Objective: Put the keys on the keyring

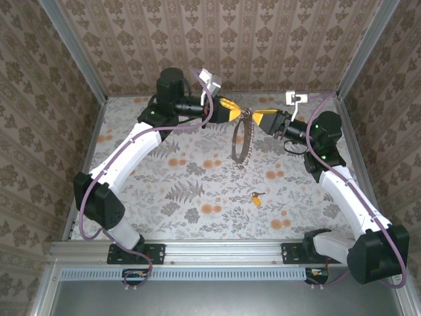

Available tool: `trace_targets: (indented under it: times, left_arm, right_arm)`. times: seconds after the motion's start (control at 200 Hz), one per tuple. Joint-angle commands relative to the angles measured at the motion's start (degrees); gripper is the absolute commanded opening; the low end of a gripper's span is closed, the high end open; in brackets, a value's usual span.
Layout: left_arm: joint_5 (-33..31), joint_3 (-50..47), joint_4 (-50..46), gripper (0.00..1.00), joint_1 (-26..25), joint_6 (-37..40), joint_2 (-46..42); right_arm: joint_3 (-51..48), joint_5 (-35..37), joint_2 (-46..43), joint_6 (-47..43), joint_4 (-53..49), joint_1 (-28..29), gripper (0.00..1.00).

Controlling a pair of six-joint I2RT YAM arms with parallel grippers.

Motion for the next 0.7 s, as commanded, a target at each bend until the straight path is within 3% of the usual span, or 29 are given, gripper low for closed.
trace_targets:
  times: [0.0, 0.36, 0.505, 0.69]
  left_arm:
    - [2.4, 2.3, -2.5, 0.0, 0.1, 3.4, -2.0]
    - [-0.3, 1.4, -3.3, 0.0, 0.0, 4.2, -2.7]
    - [-4.7, -1.0, -1.1, 0.0, 0.0, 3.3, -4.3]
    - [-15.3, -7.3, 4.3, 0.0, 0.2, 0.7, -7.9]
  right_arm:
    - [1.3, -2.4, 0.1, 0.4, 3.1, 0.7, 0.37]
    - [1.4, -0.8, -1.2, -1.6, 0.2, 1.9, 0.37]
    - [0.4, 6.3, -3.6, -4.5, -7.0, 1.4, 0.45]
    - [-3.0, 16.1, -7.8, -5.6, -20.6, 0.3, 0.53]
